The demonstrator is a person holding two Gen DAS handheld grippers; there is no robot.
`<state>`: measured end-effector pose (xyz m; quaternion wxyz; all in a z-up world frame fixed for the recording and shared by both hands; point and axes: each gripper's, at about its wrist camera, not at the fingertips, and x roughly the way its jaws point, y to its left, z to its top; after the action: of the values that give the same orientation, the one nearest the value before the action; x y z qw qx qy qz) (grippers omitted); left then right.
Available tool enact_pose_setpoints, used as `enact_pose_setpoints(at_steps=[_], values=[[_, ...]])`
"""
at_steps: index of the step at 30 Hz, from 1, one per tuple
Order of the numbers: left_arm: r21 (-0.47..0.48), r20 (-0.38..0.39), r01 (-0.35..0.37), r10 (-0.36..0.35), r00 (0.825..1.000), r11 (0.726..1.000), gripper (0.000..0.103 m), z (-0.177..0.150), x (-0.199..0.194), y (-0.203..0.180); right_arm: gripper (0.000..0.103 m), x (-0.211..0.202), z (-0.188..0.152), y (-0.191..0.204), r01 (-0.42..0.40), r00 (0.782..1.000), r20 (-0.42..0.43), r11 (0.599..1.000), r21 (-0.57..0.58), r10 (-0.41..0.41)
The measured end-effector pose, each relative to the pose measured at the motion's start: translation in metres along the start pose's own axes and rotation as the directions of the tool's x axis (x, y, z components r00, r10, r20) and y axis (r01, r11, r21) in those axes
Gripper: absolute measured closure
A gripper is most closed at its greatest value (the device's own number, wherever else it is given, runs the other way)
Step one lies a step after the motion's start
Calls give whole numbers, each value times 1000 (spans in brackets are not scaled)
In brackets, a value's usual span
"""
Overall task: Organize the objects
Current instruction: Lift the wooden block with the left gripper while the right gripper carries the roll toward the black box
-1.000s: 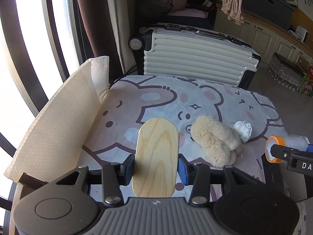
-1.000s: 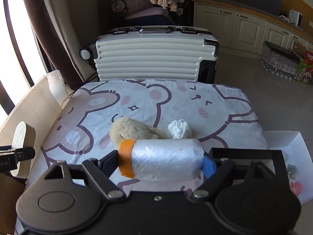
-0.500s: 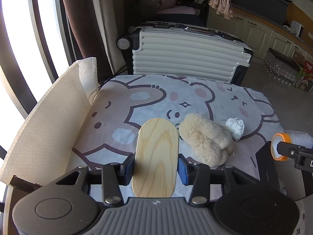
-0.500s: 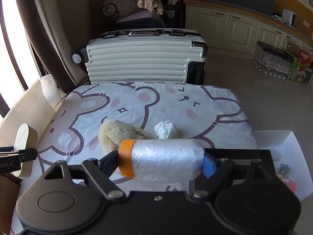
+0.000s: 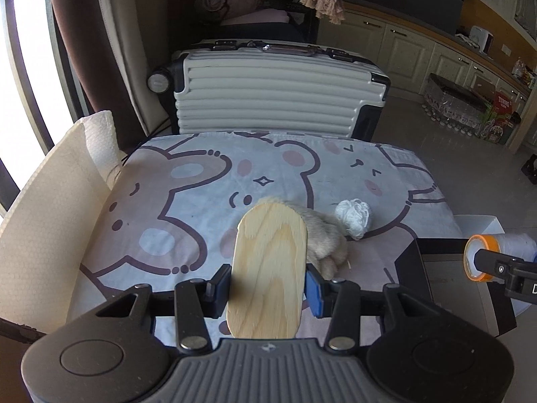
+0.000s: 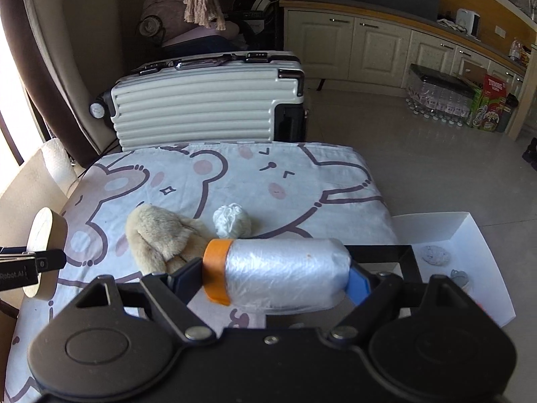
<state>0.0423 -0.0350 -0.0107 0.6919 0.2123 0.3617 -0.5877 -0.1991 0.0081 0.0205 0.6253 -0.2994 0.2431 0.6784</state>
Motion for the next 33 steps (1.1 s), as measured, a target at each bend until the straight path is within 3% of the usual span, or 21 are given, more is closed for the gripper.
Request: enact_pose_setpoints(at_steps=[19,33], values=[[75,-9,116,-116,993,990,57,4,10,-71,17,-10,-16,-68,69,998,-1,993,93,-69],[50,-3,173,-173,985,984,57,7,20,-105,17,-4,-25,-96,83,997,-19,988,130,-81]])
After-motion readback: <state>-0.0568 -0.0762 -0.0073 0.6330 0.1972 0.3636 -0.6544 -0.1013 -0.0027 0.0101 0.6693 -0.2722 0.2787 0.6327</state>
